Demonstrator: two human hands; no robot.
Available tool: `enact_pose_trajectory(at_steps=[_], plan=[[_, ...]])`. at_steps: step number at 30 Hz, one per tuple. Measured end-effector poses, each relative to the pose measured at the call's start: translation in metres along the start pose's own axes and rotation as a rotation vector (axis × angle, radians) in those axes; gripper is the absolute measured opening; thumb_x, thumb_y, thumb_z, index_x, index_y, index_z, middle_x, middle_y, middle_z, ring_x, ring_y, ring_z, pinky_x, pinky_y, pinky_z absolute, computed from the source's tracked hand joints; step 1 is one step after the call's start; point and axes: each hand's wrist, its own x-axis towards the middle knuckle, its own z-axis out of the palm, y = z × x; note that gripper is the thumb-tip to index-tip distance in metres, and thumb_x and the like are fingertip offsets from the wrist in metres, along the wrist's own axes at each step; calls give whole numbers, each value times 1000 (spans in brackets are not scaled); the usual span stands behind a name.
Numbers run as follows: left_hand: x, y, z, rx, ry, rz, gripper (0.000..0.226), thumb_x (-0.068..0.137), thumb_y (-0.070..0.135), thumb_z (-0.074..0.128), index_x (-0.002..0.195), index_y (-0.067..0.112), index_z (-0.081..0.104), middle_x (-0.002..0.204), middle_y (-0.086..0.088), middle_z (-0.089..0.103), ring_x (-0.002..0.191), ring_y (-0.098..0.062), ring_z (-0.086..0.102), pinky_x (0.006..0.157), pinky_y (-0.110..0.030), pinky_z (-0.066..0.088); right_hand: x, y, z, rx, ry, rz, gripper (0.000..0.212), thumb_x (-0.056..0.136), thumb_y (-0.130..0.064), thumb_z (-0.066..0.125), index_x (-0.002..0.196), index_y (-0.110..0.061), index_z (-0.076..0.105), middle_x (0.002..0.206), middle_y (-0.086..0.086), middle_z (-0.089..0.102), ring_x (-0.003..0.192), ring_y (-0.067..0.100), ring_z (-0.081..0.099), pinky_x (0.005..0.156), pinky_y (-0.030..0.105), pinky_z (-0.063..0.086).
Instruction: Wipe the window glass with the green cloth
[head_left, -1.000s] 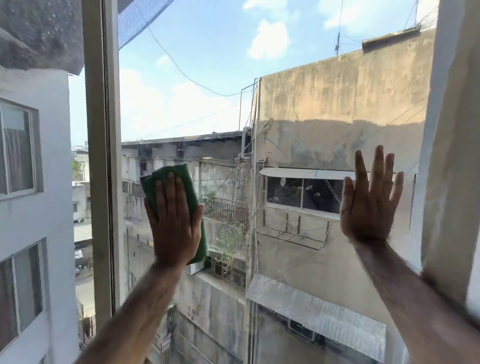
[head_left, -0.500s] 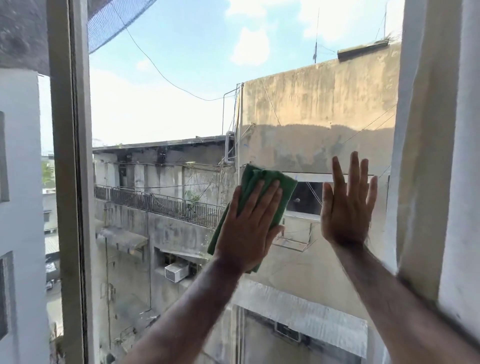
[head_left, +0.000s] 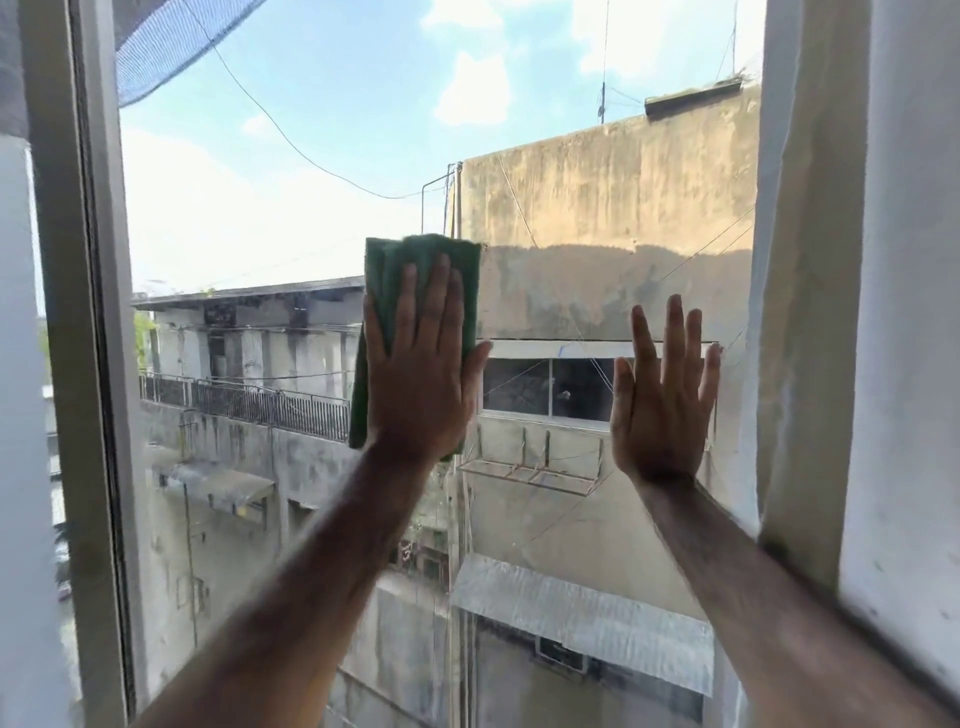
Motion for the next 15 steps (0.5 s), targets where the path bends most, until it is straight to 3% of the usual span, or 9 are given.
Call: enact_pose_trajectory(at_steps=[4,6,9,15], plan=[[-86,19,2,-8,-140,276,75,109,59,33,167,13,18,176,-6,14,164,-30,8,127,-63,22,-1,-1,-2,-9,-6,7,60,118,-45,18,172,-25,32,182,12,22,171,32,19,138,57,15],[-87,6,1,17,-130,334,74,109,60,33,167,15,22,175,-5,19,163,-29,13,126,-62,26,-5,0,-2,-9,-4,7,59,118,-44,19,173,-25,32,183,11,21,171,32,19,139,56,14],[-35,-5,-2,36,-44,223,74,108,60,36,165,14,27,173,-7,26,161,-30,20,127,-62,25,-3,0,0,-10,-13,3,58,119,-43,20,173,-26,29,184,10,18,172,31,16,139,54,10],[49,14,-4,11,51,-49,75,110,60,24,166,9,23,175,-9,20,163,-31,16,131,-60,15,-4,0,3,-16,-26,8,59,118,-45,15,174,-29,24,185,7,13,172,28,11,140,47,0]])
